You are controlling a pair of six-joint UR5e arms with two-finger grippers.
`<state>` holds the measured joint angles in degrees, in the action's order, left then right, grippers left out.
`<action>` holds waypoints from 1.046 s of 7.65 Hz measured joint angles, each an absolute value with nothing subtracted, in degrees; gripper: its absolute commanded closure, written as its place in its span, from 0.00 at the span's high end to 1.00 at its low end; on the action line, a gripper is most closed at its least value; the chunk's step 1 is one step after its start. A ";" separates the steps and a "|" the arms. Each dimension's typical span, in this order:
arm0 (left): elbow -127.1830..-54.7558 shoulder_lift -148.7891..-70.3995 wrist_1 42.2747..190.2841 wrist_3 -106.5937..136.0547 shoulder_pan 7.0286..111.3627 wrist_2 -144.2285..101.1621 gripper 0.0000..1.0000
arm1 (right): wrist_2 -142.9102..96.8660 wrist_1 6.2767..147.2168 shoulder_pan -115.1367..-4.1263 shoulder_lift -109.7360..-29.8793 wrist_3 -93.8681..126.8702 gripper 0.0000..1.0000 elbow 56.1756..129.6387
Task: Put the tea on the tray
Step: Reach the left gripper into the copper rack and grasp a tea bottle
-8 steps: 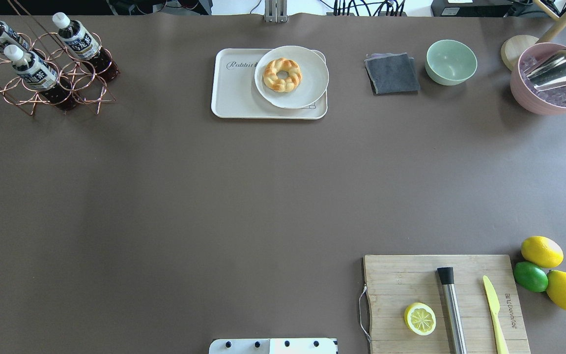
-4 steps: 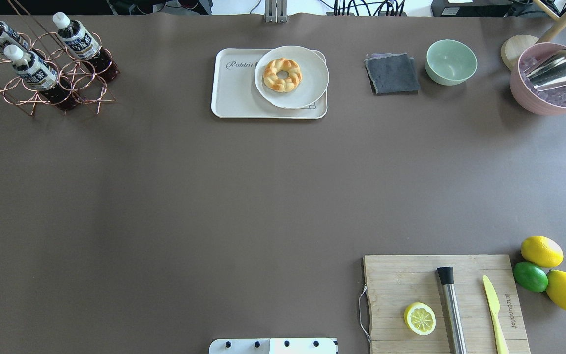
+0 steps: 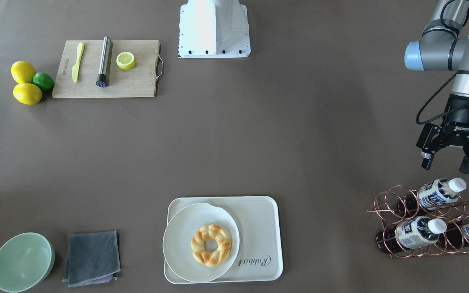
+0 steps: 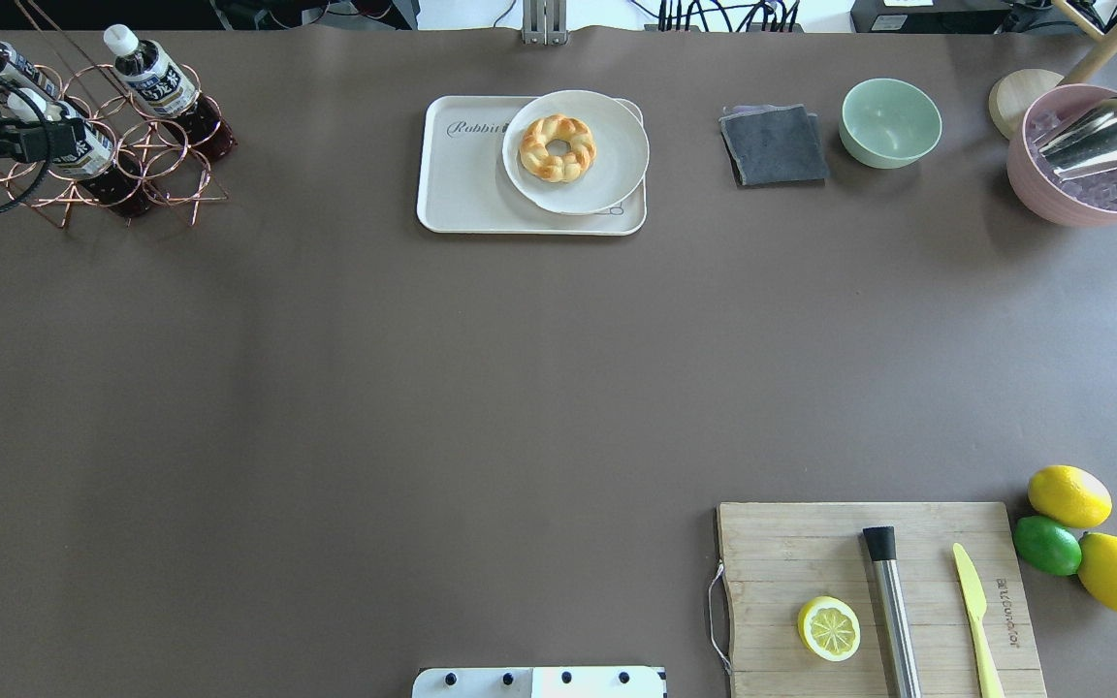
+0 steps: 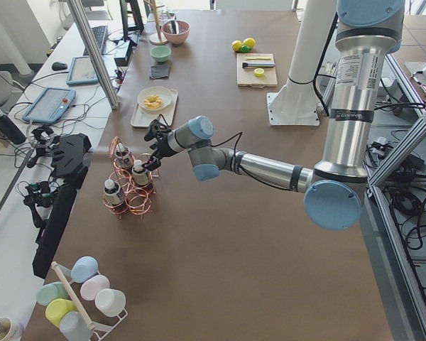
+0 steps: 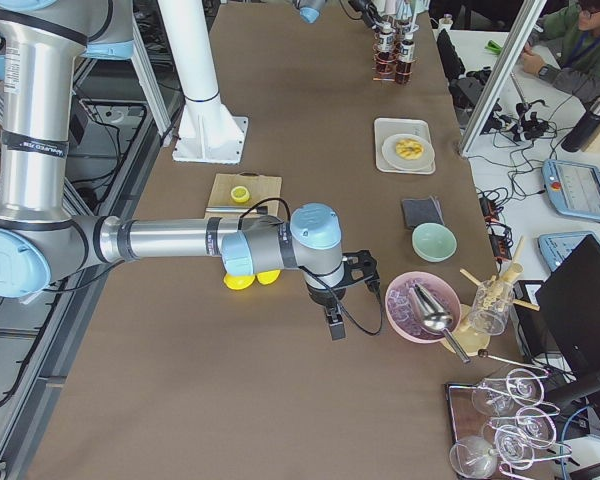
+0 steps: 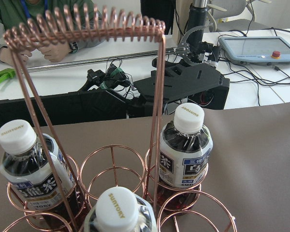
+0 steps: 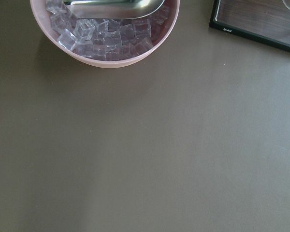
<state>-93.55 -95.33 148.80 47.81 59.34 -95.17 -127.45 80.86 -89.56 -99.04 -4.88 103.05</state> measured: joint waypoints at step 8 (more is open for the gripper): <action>-87.35 -99.86 148.72 36.32 62.74 -94.56 0.95 | -127.27 80.87 -89.56 -98.93 -4.92 1.00 102.59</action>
<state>-87.35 -99.86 148.72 36.32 62.74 -94.56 -127.27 80.87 -89.56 -98.93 -4.92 102.59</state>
